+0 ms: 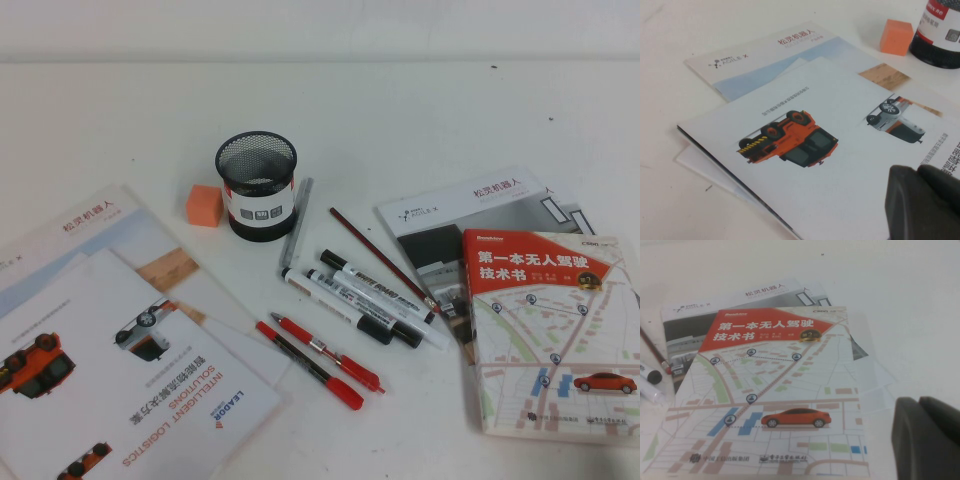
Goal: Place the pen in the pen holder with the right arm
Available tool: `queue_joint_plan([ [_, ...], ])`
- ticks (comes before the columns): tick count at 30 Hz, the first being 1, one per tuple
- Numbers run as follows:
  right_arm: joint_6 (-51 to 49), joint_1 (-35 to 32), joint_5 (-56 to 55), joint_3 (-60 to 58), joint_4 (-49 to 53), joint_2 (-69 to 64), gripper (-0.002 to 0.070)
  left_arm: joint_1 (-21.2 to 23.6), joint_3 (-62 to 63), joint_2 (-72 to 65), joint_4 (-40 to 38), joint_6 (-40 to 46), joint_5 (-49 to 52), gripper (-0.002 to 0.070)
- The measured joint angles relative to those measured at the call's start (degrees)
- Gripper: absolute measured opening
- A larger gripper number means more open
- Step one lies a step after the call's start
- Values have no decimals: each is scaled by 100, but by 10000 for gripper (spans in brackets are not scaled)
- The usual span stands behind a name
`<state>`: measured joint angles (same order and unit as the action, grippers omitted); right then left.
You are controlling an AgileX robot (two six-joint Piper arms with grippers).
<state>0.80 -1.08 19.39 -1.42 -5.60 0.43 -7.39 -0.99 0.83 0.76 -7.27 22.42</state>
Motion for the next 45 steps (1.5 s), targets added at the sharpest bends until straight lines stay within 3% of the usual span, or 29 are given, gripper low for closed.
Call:
queue_joint_plan([
  [7,0,0,0,0,-58,0,-20,0,0,0,0,0,0,-3],
  [10,0,0,0,0,-557,0,-20,0,0,0,0,0,0,-2],
  [20,0,0,-642,0,-5156,0,-20,0,0,0,0,0,0,-2],
  [23,0,0,-761,0,-5763,0,-20,0,0,0,0,0,0,-2],
  [31,133,0,-850,0,-5972,0,-20,0,0,0,0,0,0,-2],
  [35,945,0,51,367,-5818,-98,-20,0,0,0,0,0,0,-2],
  [39,1597,0,914,1341,-5056,-925,-20,0,0,0,0,0,0,-2],
  [45,1754,0,2313,3038,-3364,-2978,-20,0,0,0,0,0,0,-2],
])
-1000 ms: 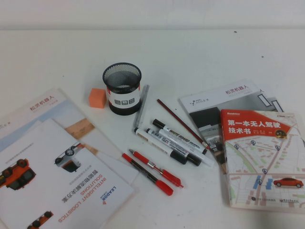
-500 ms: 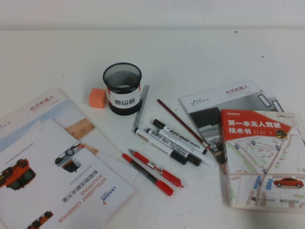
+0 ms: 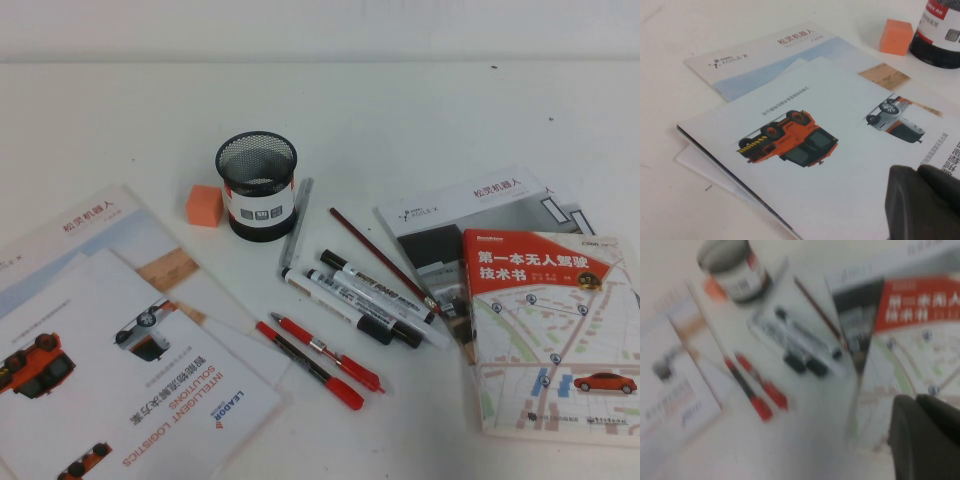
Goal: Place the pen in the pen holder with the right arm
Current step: Pick up the pen on the table
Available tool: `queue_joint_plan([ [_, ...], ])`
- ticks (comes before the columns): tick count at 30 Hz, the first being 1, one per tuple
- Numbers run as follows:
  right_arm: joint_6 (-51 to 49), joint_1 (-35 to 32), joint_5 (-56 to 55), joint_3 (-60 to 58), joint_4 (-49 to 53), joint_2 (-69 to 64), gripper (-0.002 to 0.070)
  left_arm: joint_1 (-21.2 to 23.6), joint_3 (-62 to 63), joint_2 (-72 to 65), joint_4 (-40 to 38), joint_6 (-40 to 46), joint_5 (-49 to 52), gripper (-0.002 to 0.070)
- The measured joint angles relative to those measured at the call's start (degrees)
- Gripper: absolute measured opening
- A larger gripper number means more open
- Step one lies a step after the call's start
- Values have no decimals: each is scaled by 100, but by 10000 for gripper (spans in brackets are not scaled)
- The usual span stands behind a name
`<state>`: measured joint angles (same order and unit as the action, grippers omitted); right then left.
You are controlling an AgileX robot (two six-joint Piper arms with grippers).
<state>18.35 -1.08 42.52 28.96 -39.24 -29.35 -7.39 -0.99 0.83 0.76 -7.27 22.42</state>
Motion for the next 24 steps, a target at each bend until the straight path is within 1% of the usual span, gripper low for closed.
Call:
queue_joint_plan([
  [3,73,0,706,761,509,-1193,-20,0,0,0,0,0,0,-3],
  [6,463,15,1397,1362,649,-2210,-20,0,0,0,0,0,0,-2],
  [8,662,192,1691,1755,661,-2843,-20,0,0,0,0,0,0,-2],
  [10,714,551,1824,2113,771,-3347,-20,0,0,0,0,0,0,-3],
  [12,617,989,1889,2494,1087,-3855,-20,0,0,0,0,0,0,-3],
  [18,-390,2414,2361,3824,2935,-5215,-20,0,0,0,0,0,0,-2],
  [20,-551,2731,2599,4268,3356,-5692,-20,0,0,0,0,0,0,-2],
  [24,-590,3159,2697,4984,3621,-6519,-20,0,0,0,0,0,0,-2],
])
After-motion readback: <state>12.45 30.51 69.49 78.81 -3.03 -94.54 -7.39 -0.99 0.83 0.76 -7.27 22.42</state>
